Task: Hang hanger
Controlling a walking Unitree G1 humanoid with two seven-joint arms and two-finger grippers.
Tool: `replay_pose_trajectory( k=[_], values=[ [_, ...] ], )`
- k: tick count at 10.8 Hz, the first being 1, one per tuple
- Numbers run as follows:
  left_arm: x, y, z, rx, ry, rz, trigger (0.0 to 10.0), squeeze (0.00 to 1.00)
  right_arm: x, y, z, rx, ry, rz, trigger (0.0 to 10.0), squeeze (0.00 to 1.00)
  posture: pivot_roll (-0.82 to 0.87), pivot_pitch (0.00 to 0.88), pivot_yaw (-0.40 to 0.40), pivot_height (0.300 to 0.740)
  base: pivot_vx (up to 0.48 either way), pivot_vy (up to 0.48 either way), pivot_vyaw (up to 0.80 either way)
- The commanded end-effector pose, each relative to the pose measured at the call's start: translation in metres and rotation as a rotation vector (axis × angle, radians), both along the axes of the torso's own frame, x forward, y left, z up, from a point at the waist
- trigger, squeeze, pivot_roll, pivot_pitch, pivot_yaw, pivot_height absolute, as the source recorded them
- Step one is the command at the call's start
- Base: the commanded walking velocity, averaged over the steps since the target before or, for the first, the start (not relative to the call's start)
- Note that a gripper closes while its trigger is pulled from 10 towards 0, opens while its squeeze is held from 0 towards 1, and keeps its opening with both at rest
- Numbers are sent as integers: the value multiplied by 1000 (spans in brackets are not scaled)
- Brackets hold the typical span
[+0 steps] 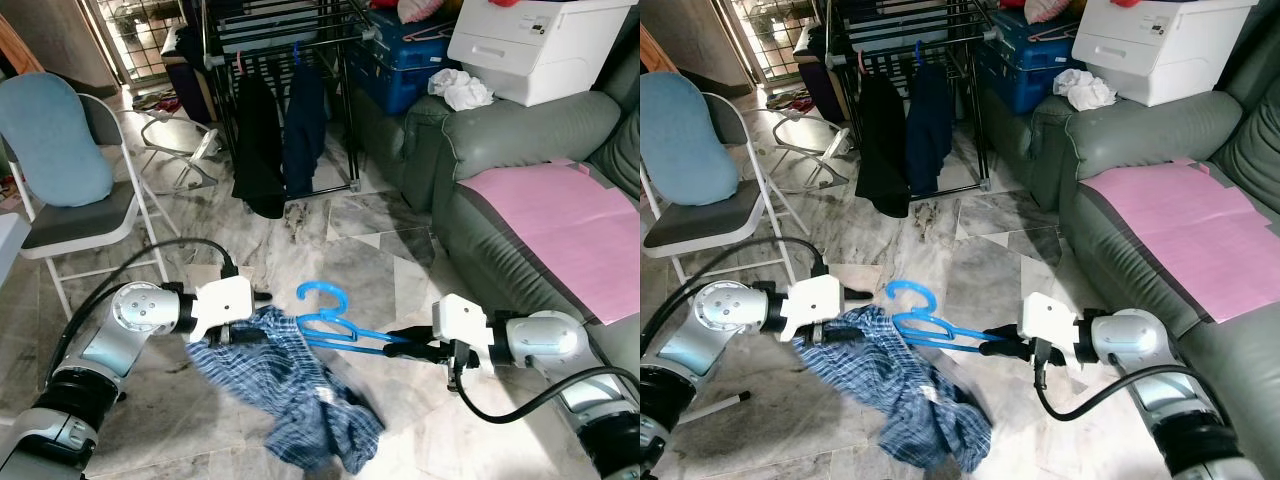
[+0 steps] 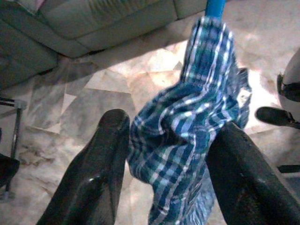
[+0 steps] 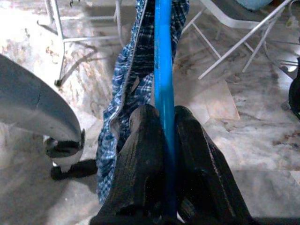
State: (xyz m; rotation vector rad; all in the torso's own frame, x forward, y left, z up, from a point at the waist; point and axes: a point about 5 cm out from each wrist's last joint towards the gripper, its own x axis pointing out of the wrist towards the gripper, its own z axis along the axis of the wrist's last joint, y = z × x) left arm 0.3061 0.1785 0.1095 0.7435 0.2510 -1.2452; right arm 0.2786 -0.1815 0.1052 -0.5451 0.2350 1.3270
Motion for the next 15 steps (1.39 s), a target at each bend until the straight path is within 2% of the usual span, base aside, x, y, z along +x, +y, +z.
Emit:
replay_pose_trajectory(
  k=[1, 6, 12, 14, 15],
  values=[
    [0, 1, 0, 13, 13, -5, 0, 0, 5, 6, 6, 8, -40, 25, 10000, 0, -69, 0, 123, 740, 0, 0, 0],
    [-1, -4, -4, 3, 54, -11, 0, 0, 9, 12, 5, 41, -82, 3, 10000, 0, -70, 0, 129, 740, 0, 0, 0],
    [-6, -1, -11, 5, 116, -1, 0, 0, 12, 14, 5, 48, -112, -12, 10000, 0, -71, 0, 129, 740, 0, 0, 0],
    [-6, -1, -11, -14, 116, 13, 0, 0, 12, 14, 3, 44, -84, -9, 10000, 0, -71, 0, 128, 740, 0, 0, 0],
    [-4, 1, -11, -17, 99, 31, 0, 0, 12, 12, 1, 38, -44, -11, 10000, 1000, -72, 0, 127, 740, 0, 0, 0]
  ],
)
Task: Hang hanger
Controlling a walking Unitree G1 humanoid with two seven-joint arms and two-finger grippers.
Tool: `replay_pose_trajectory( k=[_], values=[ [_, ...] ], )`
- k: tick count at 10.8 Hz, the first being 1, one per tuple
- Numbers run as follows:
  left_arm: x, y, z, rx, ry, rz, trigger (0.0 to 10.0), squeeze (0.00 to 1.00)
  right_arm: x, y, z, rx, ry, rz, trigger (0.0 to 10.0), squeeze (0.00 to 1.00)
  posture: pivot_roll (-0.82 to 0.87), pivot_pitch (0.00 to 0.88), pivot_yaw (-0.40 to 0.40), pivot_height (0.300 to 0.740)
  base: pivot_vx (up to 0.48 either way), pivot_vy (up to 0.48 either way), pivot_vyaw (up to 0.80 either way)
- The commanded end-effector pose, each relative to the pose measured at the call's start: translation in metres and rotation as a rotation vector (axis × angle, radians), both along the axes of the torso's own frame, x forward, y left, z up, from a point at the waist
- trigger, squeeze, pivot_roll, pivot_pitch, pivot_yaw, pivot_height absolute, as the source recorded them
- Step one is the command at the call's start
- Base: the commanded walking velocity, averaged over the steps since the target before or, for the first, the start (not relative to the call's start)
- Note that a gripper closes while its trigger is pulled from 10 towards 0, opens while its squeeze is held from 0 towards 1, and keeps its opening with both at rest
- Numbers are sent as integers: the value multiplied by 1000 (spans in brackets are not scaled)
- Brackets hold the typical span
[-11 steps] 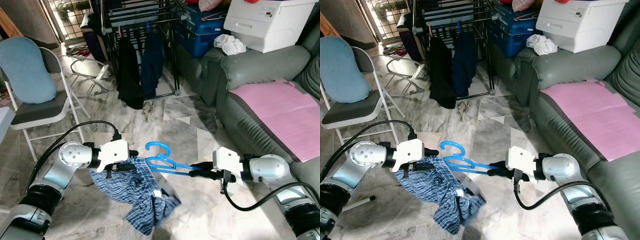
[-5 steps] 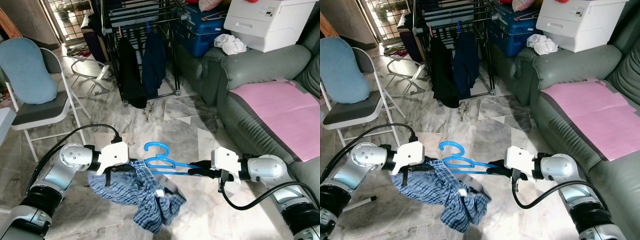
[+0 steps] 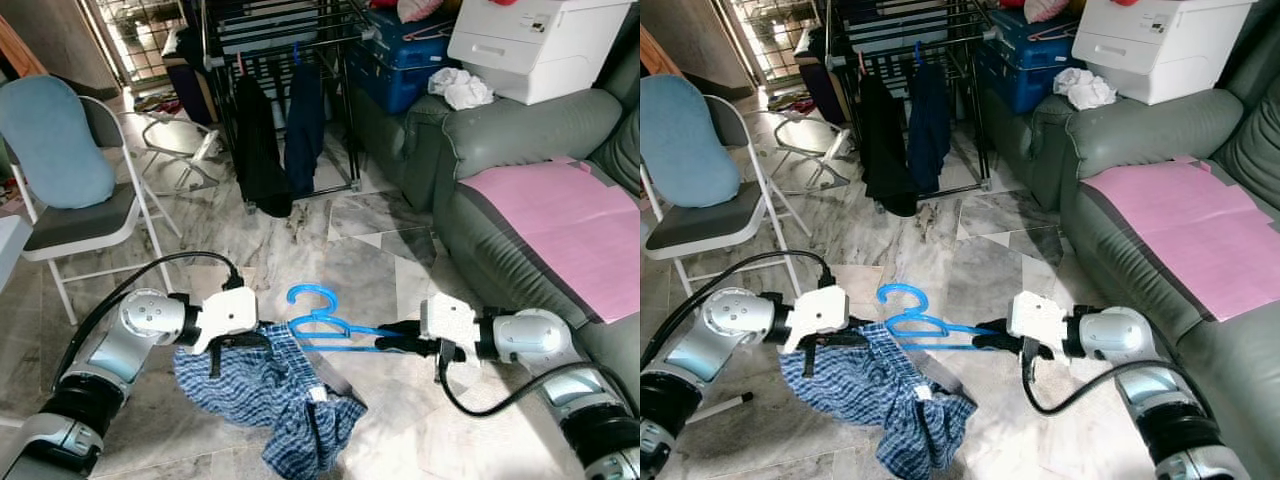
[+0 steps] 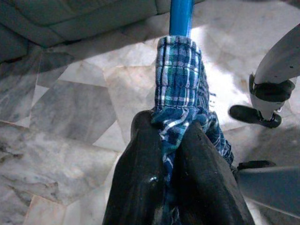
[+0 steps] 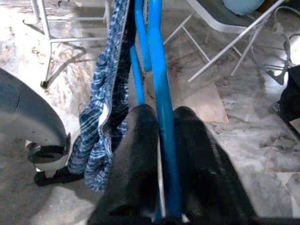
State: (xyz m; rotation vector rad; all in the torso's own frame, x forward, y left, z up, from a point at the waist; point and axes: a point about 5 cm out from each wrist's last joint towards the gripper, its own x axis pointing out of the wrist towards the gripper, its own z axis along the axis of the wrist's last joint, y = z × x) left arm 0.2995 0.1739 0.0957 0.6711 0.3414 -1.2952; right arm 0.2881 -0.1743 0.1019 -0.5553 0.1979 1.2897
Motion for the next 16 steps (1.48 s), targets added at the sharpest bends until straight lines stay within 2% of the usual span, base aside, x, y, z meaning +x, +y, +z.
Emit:
replay_pose_trajectory(
  k=[1, 2, 4, 5, 6, 8, 9, 10, 11, 12, 13, 14, 15, 16],
  values=[
    [3, 8, 2, -27, -35, 76, 0, 0, 3, 3, 5, 4, -19, 20, 10000, 1000, -73, 0, 127, 740, 0, 0, 0],
    [1, 12, -3, -10, -51, 96, 0, 0, 6, -3, 7, -46, -47, 11, 10000, 1000, -75, 0, 126, 740, 0, 0, 0],
    [-11, 25, -15, -4, -22, 161, 0, 0, 22, -27, 24, -186, -187, -61, 10000, 1000, -76, 0, 122, 740, 0, 0, 0],
    [-12, 28, -17, 4, -21, 169, 0, 0, 24, -30, 28, -201, -201, -69, 10000, 1000, -76, 0, 121, 740, 0, 0, 0],
    [-15, 36, -22, 11, -23, 216, 0, 0, 33, -38, 42, -197, -246, -120, 10000, 1000, -78, 0, 119, 740, 0, 0, 0],
    [-12, 44, -25, 3, -54, 318, 0, 0, 42, -47, 57, -202, -322, -177, 10000, 1000, -79, 0, 119, 740, 0, 0, 0],
    [-5, 50, -21, -12, -128, 418, 0, 0, 45, -46, 67, -128, -330, -219, 10000, 1000, -79, 0, 122, 740, 0, 0, 0],
    [-2, 50, -19, -27, -153, 451, 0, 0, 45, -44, 69, -101, -330, -226, 10000, 1000, -78, 0, 121, 740, 0, 0, 0],
    [3, 51, -14, -60, -212, 527, 0, 0, 38, -34, 67, -15, -283, -206, 10000, 1000, -76, 0, 121, 740, 0, 0, 0],
    [8, 47, -5, -169, -270, 618, 0, 0, 25, -14, 51, 108, -195, -191, 10000, 1000, -75, 0, 123, 740, 0, 0, 0],
    [5, 37, 0, -272, -259, 604, 0, 0, 20, -4, 40, 154, -163, -206, 10000, 1000, -70, 0, 121, 740, 0, 0, 0],
    [-1, 26, 5, -322, -273, 522, 0, 0, 18, 4, 30, 189, -144, -234, 10000, 1000, -70, 0, 121, 740, 0, 0, 0],
    [-7, 16, 11, -351, -286, 450, 0, 0, 18, 17, 22, 241, -103, -272, 10000, 1000, -60, 0, 116, 740, 0, 0, 0],
    [-10, 13, 14, -363, -297, 416, 0, 0, 18, 23, 17, 255, -85, -291, 10000, 1000, -60, 0, 116, 740, 0, 0, 0]
  ],
)
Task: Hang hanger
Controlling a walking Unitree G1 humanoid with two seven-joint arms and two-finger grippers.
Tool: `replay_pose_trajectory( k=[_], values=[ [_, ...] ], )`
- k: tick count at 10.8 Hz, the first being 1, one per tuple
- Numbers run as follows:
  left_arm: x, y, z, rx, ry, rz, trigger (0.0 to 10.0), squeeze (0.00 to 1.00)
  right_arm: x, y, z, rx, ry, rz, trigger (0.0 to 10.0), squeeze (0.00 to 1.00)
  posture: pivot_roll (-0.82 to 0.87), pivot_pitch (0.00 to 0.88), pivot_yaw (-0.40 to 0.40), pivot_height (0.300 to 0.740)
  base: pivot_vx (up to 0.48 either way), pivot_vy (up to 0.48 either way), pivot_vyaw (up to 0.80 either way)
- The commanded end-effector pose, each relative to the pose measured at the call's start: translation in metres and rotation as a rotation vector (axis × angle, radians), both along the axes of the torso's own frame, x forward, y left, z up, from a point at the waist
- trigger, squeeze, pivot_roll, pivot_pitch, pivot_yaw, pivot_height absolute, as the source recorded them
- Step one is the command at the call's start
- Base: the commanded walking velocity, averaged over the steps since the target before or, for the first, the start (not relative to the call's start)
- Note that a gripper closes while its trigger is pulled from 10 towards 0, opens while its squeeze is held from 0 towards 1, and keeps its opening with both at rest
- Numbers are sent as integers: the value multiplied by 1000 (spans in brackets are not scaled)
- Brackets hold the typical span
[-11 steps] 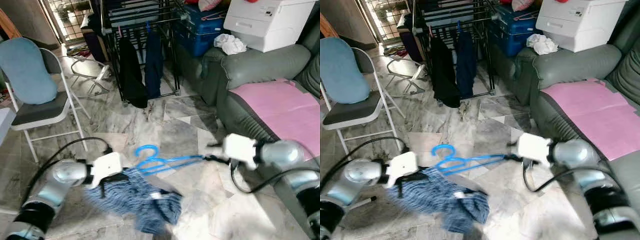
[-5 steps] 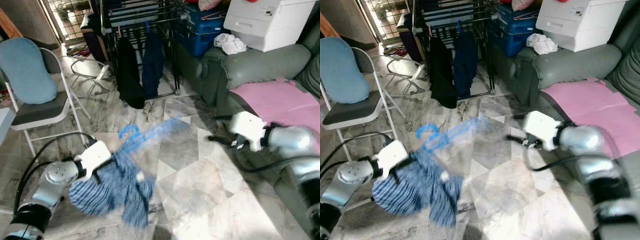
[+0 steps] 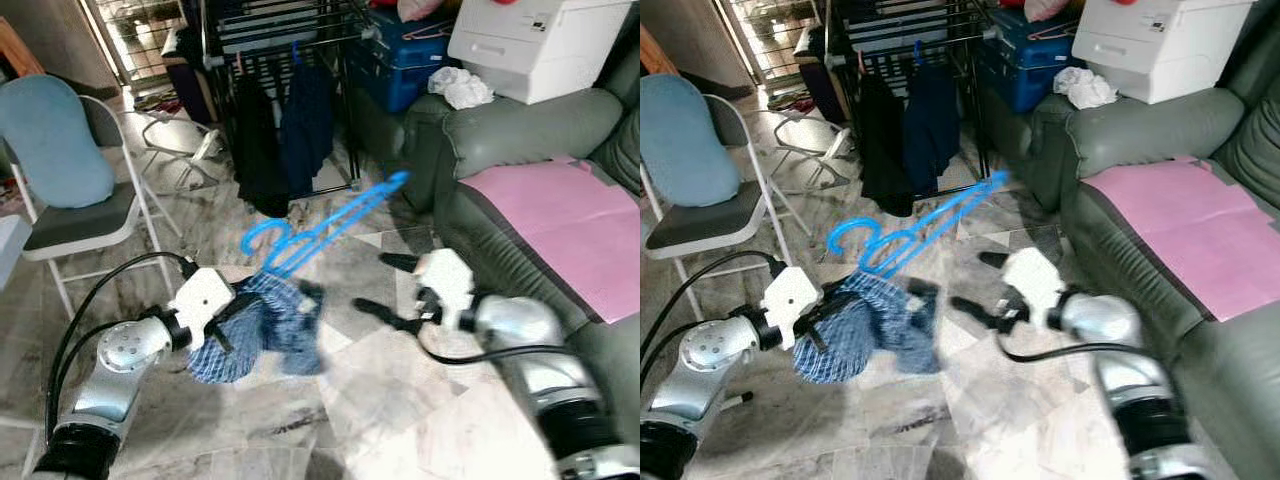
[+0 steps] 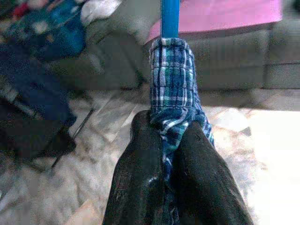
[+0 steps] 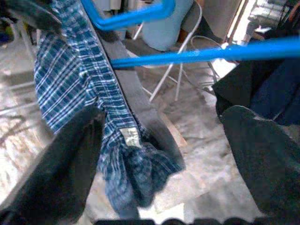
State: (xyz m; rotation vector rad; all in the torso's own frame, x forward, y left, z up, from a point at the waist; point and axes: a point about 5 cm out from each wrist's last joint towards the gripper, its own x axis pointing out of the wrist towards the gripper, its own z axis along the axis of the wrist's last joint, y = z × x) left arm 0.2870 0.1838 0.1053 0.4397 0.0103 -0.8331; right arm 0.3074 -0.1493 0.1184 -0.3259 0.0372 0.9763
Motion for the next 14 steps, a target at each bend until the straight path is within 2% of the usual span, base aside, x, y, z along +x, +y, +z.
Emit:
replay_pose_trajectory(
  k=[1, 6, 7, 8, 9, 10, 11, 13, 14],
  values=[
    [-2, 2, 10, 5, -48, -42, 0, 0, 2, 1, -2, 10, 16, -31, 10000, 1000, -49, 0, 113, 740, 0, 0, 0],
    [-2, -14, 51, -31, -183, -160, 0, 0, 5, 2, -15, 28, 60, -101, 10000, 1000, -46, 0, 113, 740, 0, 0, 0],
    [-3, -21, 61, -55, -214, -183, 0, 0, 5, 3, -18, 42, 77, -109, 10000, 937, -46, 0, 113, 740, 0, 0, 0],
    [-4, -32, 72, -100, -247, -206, 0, 0, 6, 5, -21, 49, 89, -113, 10000, 800, -42, 0, 113, 740, 0, 0, 0],
    [-5, -37, 77, -121, -259, -219, 0, 0, 7, 6, -23, 49, 94, -114, 10000, 737, -42, 0, 113, 740, 0, 0, 0],
    [-10, -48, 94, -186, -290, -252, 0, 0, 9, 10, -29, 47, 117, -125, 10000, 43, -42, 0, 113, 740, 0, 0, 0],
    [-11, -53, 103, -227, -303, -265, 0, 0, 10, 10, -31, 43, 124, -133, 10000, 0, -34, 0, 111, 740, 0, 0, 0],
    [-14, -56, 116, -267, -322, -272, 0, 0, 15, 7, -35, 17, 131, -186, 10000, 0, -26, 0, 106, 740, 0, 0, 0],
    [-13, -51, 122, -273, -336, -245, 0, 0, 16, -3, -42, -33, 151, -239, 3412, 0, -21, 0, 99, 740, 0, 0, 0]
  ],
)
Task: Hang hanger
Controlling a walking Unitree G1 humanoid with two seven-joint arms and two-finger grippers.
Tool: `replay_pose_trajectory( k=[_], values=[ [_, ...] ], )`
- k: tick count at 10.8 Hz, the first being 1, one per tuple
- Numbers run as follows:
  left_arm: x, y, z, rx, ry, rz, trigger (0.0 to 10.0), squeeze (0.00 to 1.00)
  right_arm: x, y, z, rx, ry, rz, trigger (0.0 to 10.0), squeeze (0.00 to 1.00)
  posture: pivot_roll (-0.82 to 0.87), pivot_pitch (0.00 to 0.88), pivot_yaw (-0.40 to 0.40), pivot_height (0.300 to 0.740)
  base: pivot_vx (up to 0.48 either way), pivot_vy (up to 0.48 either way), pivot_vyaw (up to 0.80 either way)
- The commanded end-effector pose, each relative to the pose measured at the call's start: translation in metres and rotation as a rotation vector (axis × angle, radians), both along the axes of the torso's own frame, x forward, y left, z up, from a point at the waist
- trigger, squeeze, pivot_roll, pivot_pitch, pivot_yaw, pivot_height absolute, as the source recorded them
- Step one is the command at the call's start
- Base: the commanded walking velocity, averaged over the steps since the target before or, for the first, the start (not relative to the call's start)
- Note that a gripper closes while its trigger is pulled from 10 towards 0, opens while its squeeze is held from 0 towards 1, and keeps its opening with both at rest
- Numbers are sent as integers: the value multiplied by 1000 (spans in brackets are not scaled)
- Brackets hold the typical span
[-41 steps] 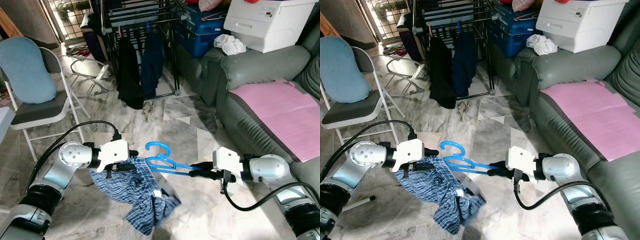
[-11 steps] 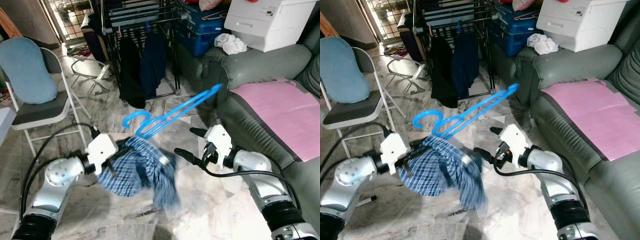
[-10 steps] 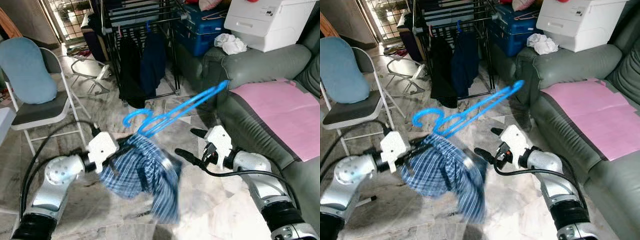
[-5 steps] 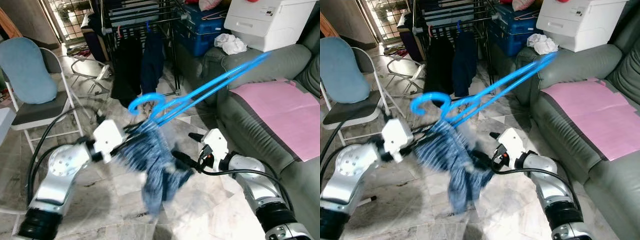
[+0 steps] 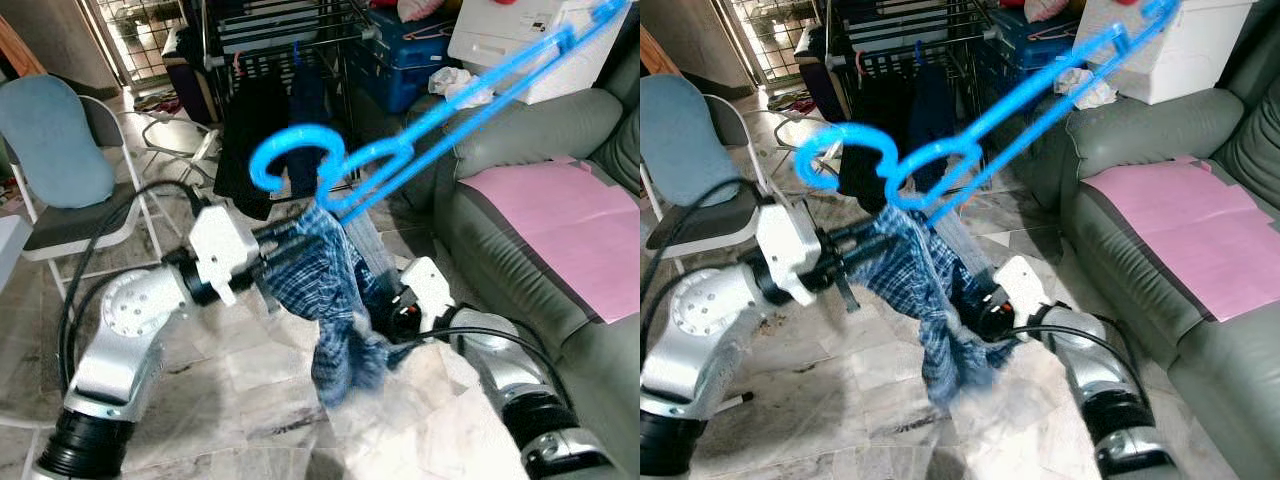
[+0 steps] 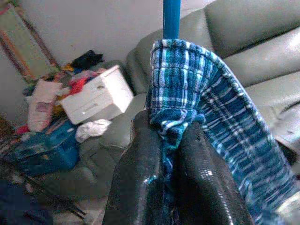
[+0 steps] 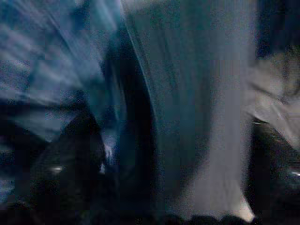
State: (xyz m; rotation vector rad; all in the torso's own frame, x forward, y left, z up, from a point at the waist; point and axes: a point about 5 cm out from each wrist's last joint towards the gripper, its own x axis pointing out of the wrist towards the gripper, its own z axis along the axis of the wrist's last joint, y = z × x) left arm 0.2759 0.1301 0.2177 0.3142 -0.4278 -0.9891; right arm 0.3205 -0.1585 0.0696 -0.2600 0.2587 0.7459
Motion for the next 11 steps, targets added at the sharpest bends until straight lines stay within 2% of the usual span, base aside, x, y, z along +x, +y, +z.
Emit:
replay_pose_trajectory(
  k=[1, 3, 5, 6, 7, 8, 9, 10, 11],
  values=[
    [2, 12, 16, -23, -50, 48, 0, 0, -1, -13, -6, -14, 40, -58, 0, 0, -22, 0, 97, 740, 0, 0, 0],
    [8, 24, 15, 0, -53, 106, 0, 0, -8, -36, -15, -30, 83, -142, 0, 0, -26, 0, 95, 740, 0, 0, 0],
    [13, 39, 7, 66, -53, 169, 0, 0, -16, -67, -18, -54, 103, -218, 0, 0, -44, 0, 93, 740, 0, 0, 0],
    [14, 42, 4, 86, -49, 183, 0, 0, -16, -75, -16, -63, 101, -239, 0, 0, -44, 0, 93, 740, 0, 0, 0],
    [12, 48, -9, 122, -17, 188, 0, 0, -11, -87, -5, -56, 79, -291, 0, 0, -50, 0, 93, 740, 0, 0, 0],
    [8, 52, -27, 152, 43, 178, 0, 0, 2, -98, 14, -57, 30, -355, 0, 0, -61, 0, 92, 740, 0, 0, 0],
    [4, 53, -37, 151, 87, 163, 0, 0, 14, -102, 30, -48, -14, -429, 0, 0, -63, 0, 91, 740, 0, 0, 0],
    [-3, 55, -47, 138, 147, 140, 0, 0, 34, -105, 60, 3, -96, -550, 0, 0, -61, 0, 87, 740, 0, 0, 0],
    [-6, 55, -51, 135, 175, 122, 0, 0, 41, -104, 72, 41, -120, -579, 0, 0, -59, 0, 85, 740, 0, 0, 0]
  ],
)
